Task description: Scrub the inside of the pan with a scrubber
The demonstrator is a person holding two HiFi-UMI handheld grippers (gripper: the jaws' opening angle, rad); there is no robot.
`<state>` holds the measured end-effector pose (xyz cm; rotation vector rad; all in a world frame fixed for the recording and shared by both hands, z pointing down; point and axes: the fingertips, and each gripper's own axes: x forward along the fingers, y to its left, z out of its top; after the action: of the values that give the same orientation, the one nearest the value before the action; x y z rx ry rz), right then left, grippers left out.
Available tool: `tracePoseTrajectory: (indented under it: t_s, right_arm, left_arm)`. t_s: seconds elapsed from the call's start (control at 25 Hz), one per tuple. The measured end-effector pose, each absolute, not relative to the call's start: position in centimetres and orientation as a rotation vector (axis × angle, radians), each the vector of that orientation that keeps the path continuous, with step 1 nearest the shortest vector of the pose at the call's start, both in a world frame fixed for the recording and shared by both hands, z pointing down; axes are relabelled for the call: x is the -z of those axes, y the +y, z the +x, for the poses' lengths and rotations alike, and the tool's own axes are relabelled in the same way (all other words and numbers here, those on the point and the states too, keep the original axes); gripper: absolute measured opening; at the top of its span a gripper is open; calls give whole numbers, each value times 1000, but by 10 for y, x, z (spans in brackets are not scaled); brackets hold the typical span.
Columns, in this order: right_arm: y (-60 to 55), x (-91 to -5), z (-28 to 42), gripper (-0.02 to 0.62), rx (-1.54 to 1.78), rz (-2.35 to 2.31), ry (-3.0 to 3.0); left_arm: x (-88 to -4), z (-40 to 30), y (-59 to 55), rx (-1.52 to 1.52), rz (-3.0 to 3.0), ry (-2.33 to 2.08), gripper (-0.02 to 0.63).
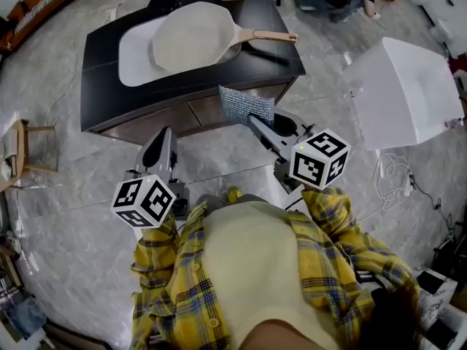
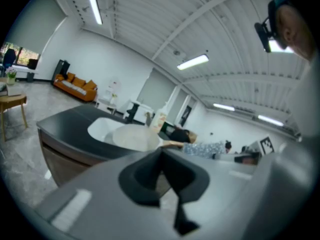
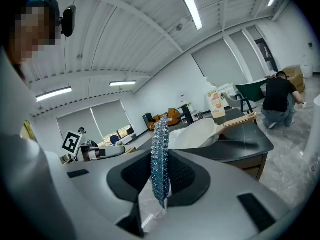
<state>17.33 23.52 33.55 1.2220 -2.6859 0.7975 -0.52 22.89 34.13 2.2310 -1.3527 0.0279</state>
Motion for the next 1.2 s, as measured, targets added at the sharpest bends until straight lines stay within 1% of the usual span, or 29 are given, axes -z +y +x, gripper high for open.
tracePoseTrajectory:
  t_s: [0.24, 0.44, 0.96, 1.2]
  right_arm:
    - [225, -338, 174, 83, -814, 1219, -2685]
    - [211, -340, 165, 83, -843, 1215, -2690]
    - [144, -354, 136, 83, -834, 1275, -2598]
    - [104, -355, 117, 83, -832, 1302, -2565]
  left_arm:
    - [-343, -3, 219, -30, 2226, -1361, 5]
    - [-346, -10, 201, -103, 2259, -1390, 5]
    - [-360, -27, 117, -79, 2312, -1229, 5]
    - [-369, -39, 78, -126, 2322, -1186, 5]
